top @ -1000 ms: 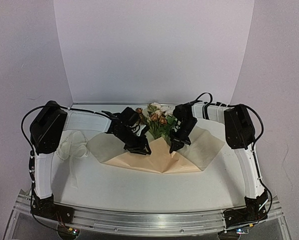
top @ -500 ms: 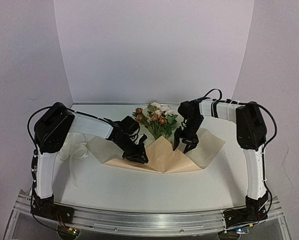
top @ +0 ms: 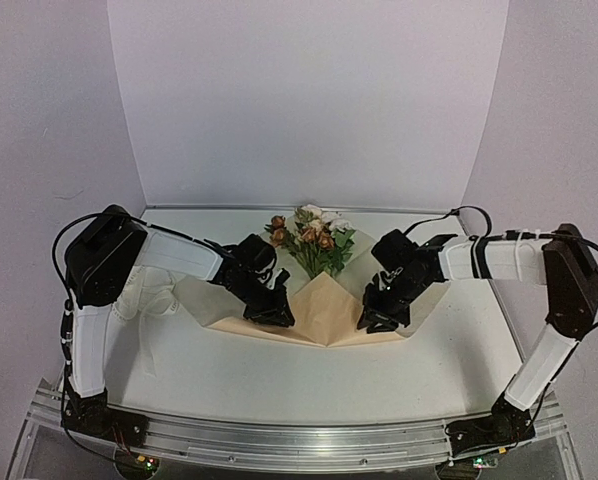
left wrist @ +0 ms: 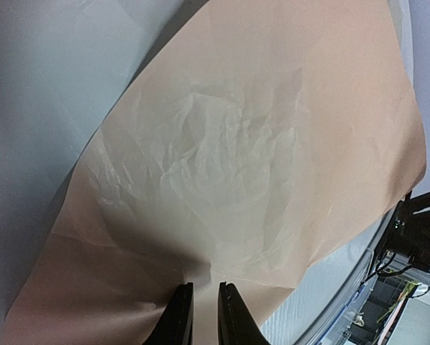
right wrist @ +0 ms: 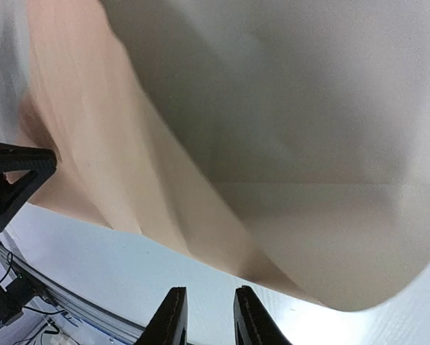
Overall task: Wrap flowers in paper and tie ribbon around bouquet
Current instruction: Fold the bottom corner of the flattened wrapping paper at the center of the board, then press the fold line on the 1/4-folded wrapping paper.
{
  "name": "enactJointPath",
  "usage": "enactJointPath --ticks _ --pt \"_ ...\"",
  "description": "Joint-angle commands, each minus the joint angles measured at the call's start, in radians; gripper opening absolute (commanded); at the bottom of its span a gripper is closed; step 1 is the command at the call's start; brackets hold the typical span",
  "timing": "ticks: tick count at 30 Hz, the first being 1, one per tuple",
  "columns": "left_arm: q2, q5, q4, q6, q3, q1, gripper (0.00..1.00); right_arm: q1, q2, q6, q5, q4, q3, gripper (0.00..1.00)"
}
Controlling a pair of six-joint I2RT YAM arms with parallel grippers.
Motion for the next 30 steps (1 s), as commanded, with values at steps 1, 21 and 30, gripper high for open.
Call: enactJointPath --ticks 1,21,30 --pt "0.011 -0.091 -0.067 -0.001 -0.029 -0.002 0.15 0.081 0.061 0.112 0.011 0.27 0.0 0.21" --pt "0.008 -0.094 -0.08 0.008 -0.05 0.025 0.13 0.096 0.13 0.138 0.016 0.353 -0.113 0.14" --pt "0.008 -0.088 -0.081 0.012 -0.059 0.039 0.13 0.035 0.045 0.12 0.033 0.348 -0.233 0.14"
